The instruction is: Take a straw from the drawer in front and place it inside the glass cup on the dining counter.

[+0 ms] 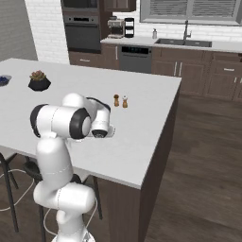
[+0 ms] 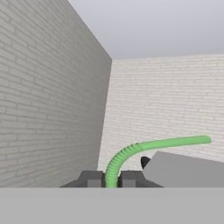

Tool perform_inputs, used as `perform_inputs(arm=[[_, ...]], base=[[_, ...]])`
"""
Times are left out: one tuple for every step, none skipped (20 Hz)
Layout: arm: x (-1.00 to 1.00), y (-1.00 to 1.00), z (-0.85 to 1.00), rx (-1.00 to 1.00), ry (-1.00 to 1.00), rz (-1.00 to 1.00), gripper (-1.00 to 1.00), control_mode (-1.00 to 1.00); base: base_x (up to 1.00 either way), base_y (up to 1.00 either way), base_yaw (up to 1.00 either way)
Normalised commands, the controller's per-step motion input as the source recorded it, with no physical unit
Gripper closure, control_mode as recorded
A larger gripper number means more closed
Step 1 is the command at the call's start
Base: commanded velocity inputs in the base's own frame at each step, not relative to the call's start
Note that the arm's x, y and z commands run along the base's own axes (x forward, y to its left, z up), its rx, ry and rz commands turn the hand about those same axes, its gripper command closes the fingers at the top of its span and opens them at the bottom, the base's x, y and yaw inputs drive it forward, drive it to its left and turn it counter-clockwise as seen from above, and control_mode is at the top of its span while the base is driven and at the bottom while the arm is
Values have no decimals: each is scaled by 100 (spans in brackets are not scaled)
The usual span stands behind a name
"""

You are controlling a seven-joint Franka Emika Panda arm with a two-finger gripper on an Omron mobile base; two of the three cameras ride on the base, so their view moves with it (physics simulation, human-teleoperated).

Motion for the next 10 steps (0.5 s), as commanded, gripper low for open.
perform_inputs(arm=[[9,0,-29,0,0,0,100,-100],[10,0,-30,0,0,0,100,-100],[10,0,-28,0,0,0,100,-100],[14,0,-22,0,0,0,100,-100],[15,0,-20,0,0,0,100,-100],[15,0,-21,0,0,0,100,-100],[15,0,-26,0,0,0,100,-100],[12,0,-24,0,0,0,100,-100],[13,0,-24,0,0,0,100,-100],[8,0,-17,0,0,0,-100,-100]], base=[[0,0,0],[0,0,0],[0,0,0],[0,0,0],[0,0,0],[0,0,0],[0,0,0],[0,0,0],[0,0,0],[0,0,0]])
